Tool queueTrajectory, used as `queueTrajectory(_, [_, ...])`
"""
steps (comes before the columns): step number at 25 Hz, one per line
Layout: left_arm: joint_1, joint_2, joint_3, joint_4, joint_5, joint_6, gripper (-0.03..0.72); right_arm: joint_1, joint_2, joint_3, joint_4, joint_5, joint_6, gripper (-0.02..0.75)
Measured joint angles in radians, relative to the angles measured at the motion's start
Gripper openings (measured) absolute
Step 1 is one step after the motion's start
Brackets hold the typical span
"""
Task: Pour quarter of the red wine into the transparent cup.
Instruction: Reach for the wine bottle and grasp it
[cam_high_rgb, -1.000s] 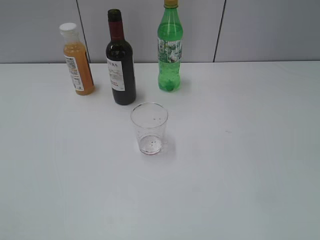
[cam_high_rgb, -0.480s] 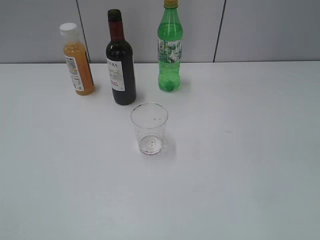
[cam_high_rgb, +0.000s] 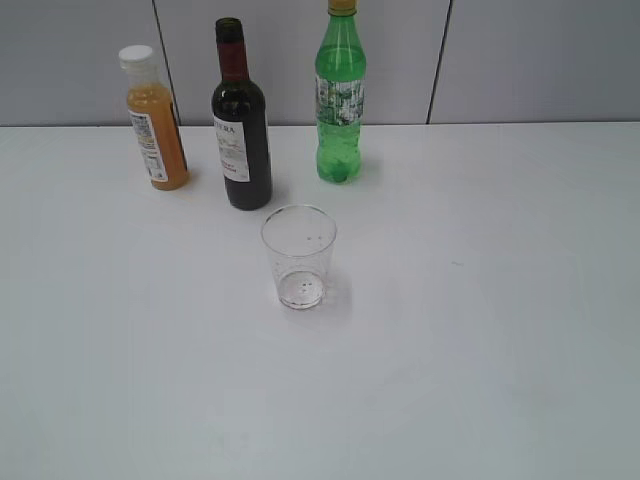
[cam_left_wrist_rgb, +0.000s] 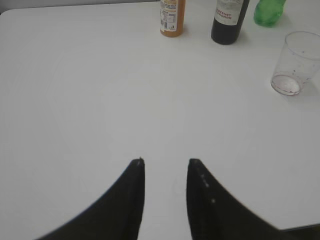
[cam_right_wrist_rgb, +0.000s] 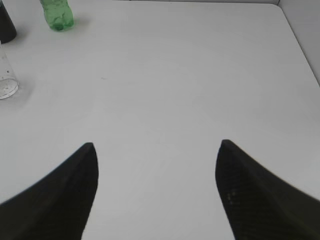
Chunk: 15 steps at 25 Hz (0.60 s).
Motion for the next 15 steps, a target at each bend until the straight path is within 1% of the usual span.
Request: queueTrajectory(15, [0.0, 0.0, 0.0, 0.001, 0.0, 0.0, 0.23, 0.0, 0.0, 0.0, 0.001, 0.0, 0.001, 0.585])
